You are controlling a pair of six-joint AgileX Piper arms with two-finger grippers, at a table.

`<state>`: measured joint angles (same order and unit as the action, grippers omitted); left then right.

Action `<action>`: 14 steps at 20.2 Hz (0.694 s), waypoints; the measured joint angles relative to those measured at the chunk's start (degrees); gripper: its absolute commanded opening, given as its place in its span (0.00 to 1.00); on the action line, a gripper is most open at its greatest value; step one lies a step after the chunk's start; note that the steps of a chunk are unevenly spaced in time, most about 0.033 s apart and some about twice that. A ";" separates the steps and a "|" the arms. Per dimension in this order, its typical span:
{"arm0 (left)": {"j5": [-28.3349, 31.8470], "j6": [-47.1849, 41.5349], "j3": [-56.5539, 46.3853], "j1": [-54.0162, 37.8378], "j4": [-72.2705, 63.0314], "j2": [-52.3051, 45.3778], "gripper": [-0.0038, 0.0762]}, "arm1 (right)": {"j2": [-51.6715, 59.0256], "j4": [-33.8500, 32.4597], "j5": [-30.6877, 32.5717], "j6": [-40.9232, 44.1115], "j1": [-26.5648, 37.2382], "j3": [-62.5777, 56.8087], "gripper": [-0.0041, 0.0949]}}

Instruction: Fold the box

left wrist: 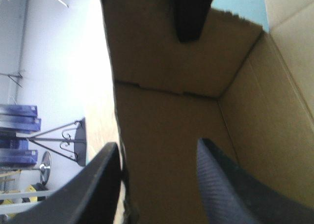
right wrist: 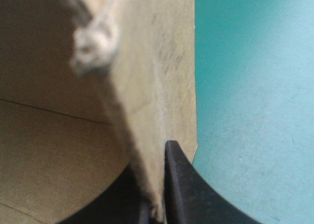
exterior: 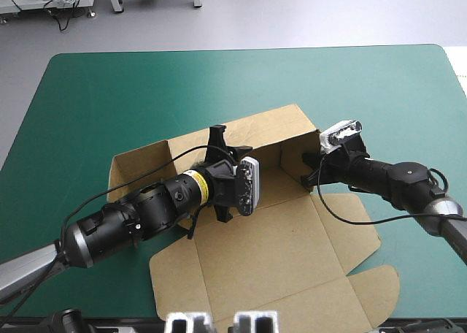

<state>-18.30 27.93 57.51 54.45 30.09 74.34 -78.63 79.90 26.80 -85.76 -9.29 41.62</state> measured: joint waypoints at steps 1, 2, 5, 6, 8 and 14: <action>2.70 -0.84 -0.06 0.36 -0.05 -1.68 0.34 | 0.00 0.00 -0.13 0.38 0.00 0.00 0.04; 3.86 -1.31 -0.06 0.36 -0.05 -2.46 0.25 | 0.00 0.00 -0.13 0.43 0.00 0.00 0.04; 8.69 -2.65 0.00 0.03 -0.01 -7.28 0.04 | 0.00 0.00 -0.18 1.20 0.00 0.00 0.04; 8.81 -3.11 0.35 -1.05 -0.01 -8.19 0.04 | 0.00 0.00 -0.18 1.91 0.00 0.05 0.04; 7.79 -7.29 2.51 -7.11 -0.01 -8.65 0.04 | 0.00 0.00 -0.45 4.62 0.00 0.11 0.04; 4.09 -22.50 7.94 -30.68 -5.03 -8.65 0.06 | -0.66 -3.59 -0.33 11.68 0.00 3.04 0.04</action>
<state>-14.21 5.43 65.45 23.77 25.06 65.69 -79.29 76.31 26.48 -74.09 -9.29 44.66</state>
